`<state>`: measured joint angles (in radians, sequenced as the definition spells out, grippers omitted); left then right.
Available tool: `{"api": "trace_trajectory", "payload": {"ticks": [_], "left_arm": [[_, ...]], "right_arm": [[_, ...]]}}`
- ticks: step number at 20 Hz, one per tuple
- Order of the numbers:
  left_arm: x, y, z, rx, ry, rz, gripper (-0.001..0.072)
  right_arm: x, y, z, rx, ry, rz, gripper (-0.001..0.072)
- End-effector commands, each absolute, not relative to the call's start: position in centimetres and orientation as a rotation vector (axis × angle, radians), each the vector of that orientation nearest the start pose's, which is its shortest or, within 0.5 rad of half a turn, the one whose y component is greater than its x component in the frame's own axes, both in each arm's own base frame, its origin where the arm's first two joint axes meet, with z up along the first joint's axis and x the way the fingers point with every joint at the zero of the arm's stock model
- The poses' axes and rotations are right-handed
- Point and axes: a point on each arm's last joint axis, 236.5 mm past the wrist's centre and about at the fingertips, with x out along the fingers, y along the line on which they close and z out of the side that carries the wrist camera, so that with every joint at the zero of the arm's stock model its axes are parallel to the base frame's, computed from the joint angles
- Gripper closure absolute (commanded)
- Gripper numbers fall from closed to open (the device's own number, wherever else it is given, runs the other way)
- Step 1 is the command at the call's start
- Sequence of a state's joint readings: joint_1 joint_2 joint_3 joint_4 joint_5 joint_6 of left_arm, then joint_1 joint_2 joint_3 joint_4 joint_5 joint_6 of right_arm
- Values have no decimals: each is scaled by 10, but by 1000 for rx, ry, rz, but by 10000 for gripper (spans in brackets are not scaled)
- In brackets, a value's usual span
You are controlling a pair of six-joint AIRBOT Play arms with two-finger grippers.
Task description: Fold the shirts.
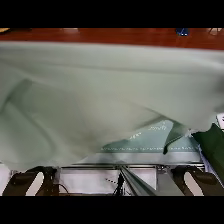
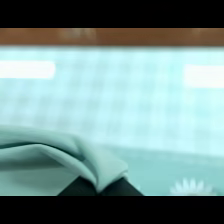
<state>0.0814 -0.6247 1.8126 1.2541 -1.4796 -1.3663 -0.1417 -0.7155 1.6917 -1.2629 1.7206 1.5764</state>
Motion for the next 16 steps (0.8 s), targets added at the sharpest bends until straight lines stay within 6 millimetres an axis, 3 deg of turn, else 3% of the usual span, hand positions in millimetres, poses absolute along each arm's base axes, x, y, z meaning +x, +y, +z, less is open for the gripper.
{"api": "trace_trajectory", "payload": {"ticks": [1,2,6,8,10,13,16], "left_arm": [[225,-64,381,97,471,-318,691],[243,-64,361,89,539,-332,691],[319,-57,264,81,833,-385,690],[352,-56,219,54,963,-408,690],[385,-61,171,19,1070,-434,690],[422,-87,112,-42,1158,-496,689],[445,-106,58,-61,1229,-516,689]], "right_arm": [[232,30,260,96,1044,186,690],[248,28,240,93,1108,198,690],[345,13,169,135,1203,184,690],[385,10,126,171,1248,177,690],[416,15,84,232,1287,198,689],[454,23,30,325,1307,209,689],[476,17,-6,341,1301,175,689]]}}
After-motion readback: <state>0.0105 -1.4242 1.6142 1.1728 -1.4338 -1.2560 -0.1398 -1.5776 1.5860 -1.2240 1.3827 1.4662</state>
